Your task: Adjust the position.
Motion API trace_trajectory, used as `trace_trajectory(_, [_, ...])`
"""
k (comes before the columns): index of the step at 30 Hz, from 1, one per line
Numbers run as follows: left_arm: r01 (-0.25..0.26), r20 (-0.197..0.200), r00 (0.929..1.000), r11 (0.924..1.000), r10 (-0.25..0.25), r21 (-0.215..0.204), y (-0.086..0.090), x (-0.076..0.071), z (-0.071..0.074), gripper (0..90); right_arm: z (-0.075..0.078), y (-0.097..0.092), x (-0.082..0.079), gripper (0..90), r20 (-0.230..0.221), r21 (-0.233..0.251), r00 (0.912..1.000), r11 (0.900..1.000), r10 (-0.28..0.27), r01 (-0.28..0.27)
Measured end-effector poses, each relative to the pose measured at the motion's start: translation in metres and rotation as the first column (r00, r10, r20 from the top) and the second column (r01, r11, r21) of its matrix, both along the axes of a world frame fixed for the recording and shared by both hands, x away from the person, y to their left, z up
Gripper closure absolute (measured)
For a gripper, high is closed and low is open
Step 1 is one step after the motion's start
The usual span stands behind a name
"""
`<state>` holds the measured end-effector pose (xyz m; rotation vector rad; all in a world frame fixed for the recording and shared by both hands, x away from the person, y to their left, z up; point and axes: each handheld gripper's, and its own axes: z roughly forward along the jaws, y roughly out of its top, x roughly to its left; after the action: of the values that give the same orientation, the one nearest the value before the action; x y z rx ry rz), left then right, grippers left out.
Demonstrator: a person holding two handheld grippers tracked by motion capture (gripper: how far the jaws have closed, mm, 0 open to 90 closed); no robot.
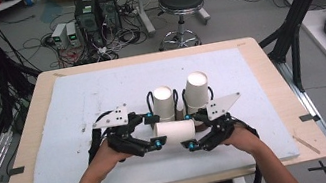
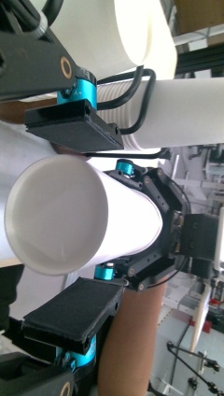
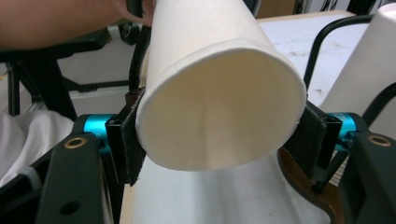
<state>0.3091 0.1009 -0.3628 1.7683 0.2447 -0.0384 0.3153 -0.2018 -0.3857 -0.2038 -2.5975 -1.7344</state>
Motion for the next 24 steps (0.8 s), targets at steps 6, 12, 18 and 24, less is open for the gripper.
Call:
trace_trajectory(6, [0.040,-0.006,0.9992,0.9992,-0.040,0.004,-0.0021,0.0003,-0.0068,34.9,0.0017,0.0004,-0.0005,30.7,0.003,-0.002,0.9998,0.9998,0.018,-0.018])
trace_trajectory(12, [0.034,0.004,0.9994,0.9984,-0.034,-0.044,0.0006,0.0017,-0.0068,35.2,0.0028,0.0010,-0.0004,17.5,-0.050,0.055,0.9973,0.9969,-0.054,0.057])
trace_trajectory(18, [0.043,0.005,0.9991,0.9963,-0.043,-0.075,0.0004,0.0008,-0.0063,35.5,-0.0003,0.0055,-0.0019,24.2,-0.060,0.077,0.9979,0.9966,-0.025,0.029])
trace_trajectory(24, [0.050,-0.006,0.9987,0.9971,-0.050,-0.057,0.0003,-0.0003,-0.0086,35.3,0.0010,0.0037,-0.0021,27.8,-0.033,0.062,0.9995,0.9981,0.003,-0.001])
